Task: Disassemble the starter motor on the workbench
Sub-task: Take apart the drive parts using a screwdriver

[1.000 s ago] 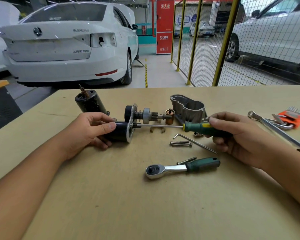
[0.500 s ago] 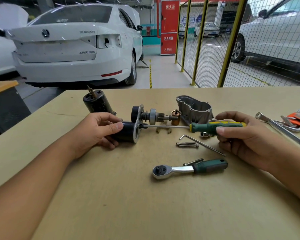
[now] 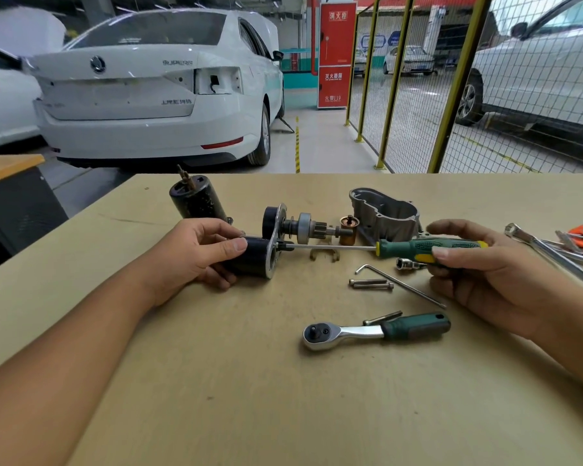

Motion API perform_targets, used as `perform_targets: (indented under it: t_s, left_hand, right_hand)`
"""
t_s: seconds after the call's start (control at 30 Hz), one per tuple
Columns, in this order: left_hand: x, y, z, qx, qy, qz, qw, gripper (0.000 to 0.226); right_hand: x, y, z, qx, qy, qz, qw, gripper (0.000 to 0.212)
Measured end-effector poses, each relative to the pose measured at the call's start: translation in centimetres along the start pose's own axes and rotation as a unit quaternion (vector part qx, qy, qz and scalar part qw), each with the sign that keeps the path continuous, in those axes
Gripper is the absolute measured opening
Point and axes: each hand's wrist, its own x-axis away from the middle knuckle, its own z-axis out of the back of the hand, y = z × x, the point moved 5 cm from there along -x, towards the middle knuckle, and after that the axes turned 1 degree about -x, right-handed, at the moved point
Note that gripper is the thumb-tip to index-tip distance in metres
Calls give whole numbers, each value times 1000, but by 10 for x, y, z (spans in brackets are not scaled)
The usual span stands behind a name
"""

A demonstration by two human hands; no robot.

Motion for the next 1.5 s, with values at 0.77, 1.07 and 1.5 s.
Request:
perform_targets:
  t_s: [0.77, 1.07, 1.5]
  left_hand:
    - [1, 2, -2, -4, -10, -7, 1000, 24]
    - [1, 1, -1, 4, -9, -8, 1000, 25]
    - [0, -1, 0, 8, -7, -10, 1000, 27]
  right_hand:
    - [2, -3, 1, 21, 23, 14, 999, 55]
    - [5, -4, -3, 93, 6, 14, 996, 48]
    - [6, -6, -5, 92, 8, 18, 996, 40]
